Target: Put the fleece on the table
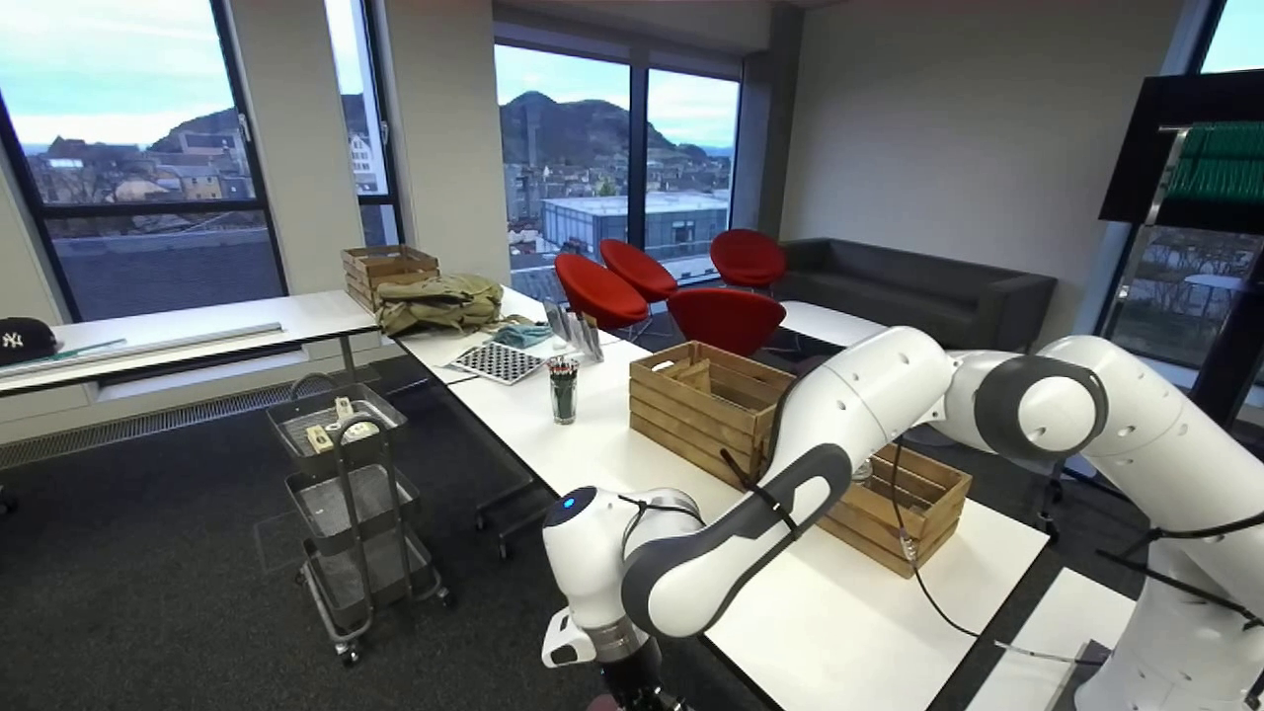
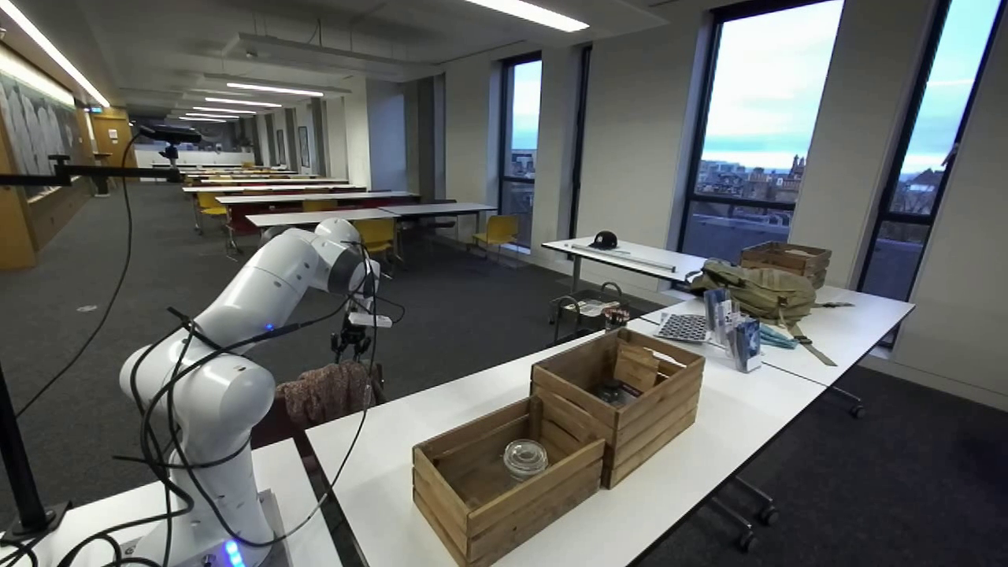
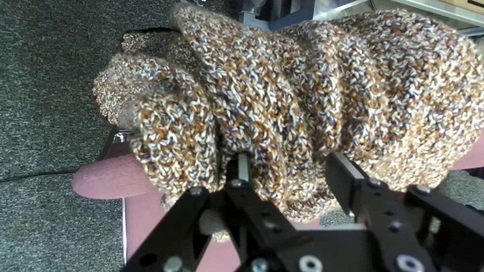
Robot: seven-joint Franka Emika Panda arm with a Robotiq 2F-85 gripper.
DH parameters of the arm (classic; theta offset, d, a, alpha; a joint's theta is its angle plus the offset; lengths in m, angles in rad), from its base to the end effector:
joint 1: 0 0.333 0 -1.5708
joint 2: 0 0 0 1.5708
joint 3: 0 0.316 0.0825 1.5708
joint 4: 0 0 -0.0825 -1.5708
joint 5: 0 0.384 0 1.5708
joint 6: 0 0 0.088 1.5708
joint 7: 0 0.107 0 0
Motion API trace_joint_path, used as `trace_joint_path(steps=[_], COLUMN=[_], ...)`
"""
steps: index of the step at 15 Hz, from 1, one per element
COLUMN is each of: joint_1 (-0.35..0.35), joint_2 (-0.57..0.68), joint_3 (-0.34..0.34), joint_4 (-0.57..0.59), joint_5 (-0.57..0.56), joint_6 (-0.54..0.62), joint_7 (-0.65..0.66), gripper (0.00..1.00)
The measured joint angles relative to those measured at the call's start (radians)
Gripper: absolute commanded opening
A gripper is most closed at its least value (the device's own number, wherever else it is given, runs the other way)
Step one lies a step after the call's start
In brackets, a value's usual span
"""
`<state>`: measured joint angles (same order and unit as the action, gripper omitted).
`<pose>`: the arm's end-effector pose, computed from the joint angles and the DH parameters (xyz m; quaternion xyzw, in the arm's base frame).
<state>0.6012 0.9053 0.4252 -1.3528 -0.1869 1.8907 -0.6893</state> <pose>0.4228 0.5598 0.1883 -0.6493 -0.7413 0.1569 0.0659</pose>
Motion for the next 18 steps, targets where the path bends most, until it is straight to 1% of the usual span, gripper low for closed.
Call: trace_joint_path(steps=[3,4,5,6,7,9,11,14,18], joint_1=[-0.002,-0.002,-0.002,-0.002,-0.002,-0.004,-0.008,-0.011,-0.002], joint_2=[0.004,0.004,0.004,0.004,0.004,0.003,-0.01,-0.084,-0.246], joint_3=[-0.003,-0.004,-0.005,-0.005,-0.006,-0.006,-0.006,-0.006,-0.006], joint_4=[0.005,0.005,0.004,0.004,0.003,-0.003,-0.026,-0.12,-0.284], joint_5=[0.0,0.0,0.0,0.0,0.0,0.0,0.0,-0.002,-0.024], joint_6=[0.014,0.02,0.024,0.028,0.033,0.048,0.076,0.159,0.264], joint_7=[-0.019,-0.02,-0.02,-0.02,-0.02,-0.015,0.014,0.11,0.267], gripper=[0.04,0.01,0.0,0.03,0.01,0.02,0.02,0.02,0.02])
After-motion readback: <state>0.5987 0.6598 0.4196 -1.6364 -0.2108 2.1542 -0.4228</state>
